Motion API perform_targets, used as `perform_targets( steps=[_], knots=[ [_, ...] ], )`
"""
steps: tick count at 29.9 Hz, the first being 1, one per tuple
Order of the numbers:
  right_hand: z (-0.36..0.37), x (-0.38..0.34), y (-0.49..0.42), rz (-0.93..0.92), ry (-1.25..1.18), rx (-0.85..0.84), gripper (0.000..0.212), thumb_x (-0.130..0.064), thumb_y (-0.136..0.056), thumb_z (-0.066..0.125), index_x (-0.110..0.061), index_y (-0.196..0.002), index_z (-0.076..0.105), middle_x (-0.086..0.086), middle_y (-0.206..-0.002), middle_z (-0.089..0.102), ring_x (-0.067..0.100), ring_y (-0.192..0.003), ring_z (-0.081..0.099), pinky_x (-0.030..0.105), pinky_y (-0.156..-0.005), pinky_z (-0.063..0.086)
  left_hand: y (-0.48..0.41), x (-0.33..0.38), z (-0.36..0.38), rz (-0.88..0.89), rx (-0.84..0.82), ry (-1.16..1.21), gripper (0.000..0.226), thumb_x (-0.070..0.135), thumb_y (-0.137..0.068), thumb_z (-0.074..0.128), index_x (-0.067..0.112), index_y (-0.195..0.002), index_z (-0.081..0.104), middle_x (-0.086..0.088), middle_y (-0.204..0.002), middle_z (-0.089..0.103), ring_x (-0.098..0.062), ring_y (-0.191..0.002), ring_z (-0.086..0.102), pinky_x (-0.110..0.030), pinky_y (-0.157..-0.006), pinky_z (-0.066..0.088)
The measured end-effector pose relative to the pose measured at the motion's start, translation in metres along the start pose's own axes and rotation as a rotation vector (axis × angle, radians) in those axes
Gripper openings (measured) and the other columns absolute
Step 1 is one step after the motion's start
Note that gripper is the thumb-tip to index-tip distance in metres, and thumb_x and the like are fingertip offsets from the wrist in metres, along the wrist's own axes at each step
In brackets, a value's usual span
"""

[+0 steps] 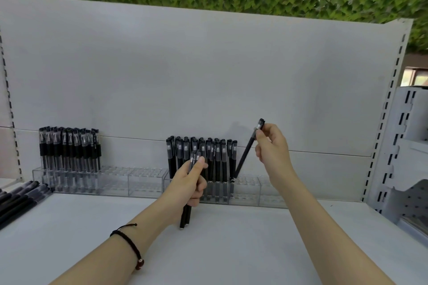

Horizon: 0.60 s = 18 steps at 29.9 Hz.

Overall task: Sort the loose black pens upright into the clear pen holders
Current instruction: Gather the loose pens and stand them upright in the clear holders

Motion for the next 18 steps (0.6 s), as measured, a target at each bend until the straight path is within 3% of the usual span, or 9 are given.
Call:
perform_targets(
  steps=[3, 5, 13, 18],
  knots=[
    [0.004, 0.003, 0.001, -0.033, 0.111, -0.032, 0.013, -0.017, -0.098, 0.048, -0.023, -0.089, 0.054, -0.008, -0.086, 0.057, 0.012, -0.064, 0.043, 0.028, -0.067, 0.038, 0.001, -0.008, 0.007, -0.120, -0.020, 0.105, 0.024, 0.030, -0.101, 0.037, 0.011, -0.089, 0.046, -0.002, -0.052, 0.038, -0.010, -0.038, 0.024, -0.016, -0.036, 0.016],
    [0.011, 0.004, 0.003, -0.051, 0.151, -0.069, 0.013, -0.017, -0.099, 0.048, -0.025, -0.090, 0.054, -0.008, -0.086, 0.058, 0.011, -0.065, 0.045, 0.028, -0.069, 0.040, 0.001, -0.007, 0.009, -0.140, -0.029, 0.141, 0.021, 0.019, -0.096, 0.035, 0.011, -0.079, 0.044, -0.003, -0.052, 0.037, -0.010, -0.037, 0.024, -0.016, -0.036, 0.015],
    [0.001, -0.004, 0.004, -0.105, 0.138, 0.017, 0.008, -0.018, -0.100, 0.047, -0.018, -0.098, 0.054, -0.011, -0.087, 0.057, 0.011, -0.067, 0.046, 0.025, -0.066, 0.040, -0.001, -0.004, 0.008, -0.062, -0.036, 0.108, 0.009, 0.015, -0.097, 0.038, 0.010, -0.098, 0.045, -0.001, -0.054, 0.046, -0.011, -0.040, 0.030, -0.018, -0.038, 0.019],
    [0.023, 0.012, 0.006, -0.042, 0.321, -0.167, 0.007, -0.017, -0.097, 0.052, -0.020, -0.094, 0.057, -0.007, -0.088, 0.059, 0.005, -0.069, 0.049, 0.025, -0.069, 0.038, 0.003, 0.000, 0.012, -0.012, -0.080, 0.075, 0.016, 0.026, -0.103, 0.040, 0.013, -0.107, 0.050, -0.001, -0.058, 0.047, -0.011, -0.043, 0.032, -0.019, -0.039, 0.021]
  ],
)
Point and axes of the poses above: each hand's wrist, its own y-axis away from the middle knuckle, its own z-axis out of the palm, x = y × z, the point moved 10 cm from there along -y, towards the middle knuckle
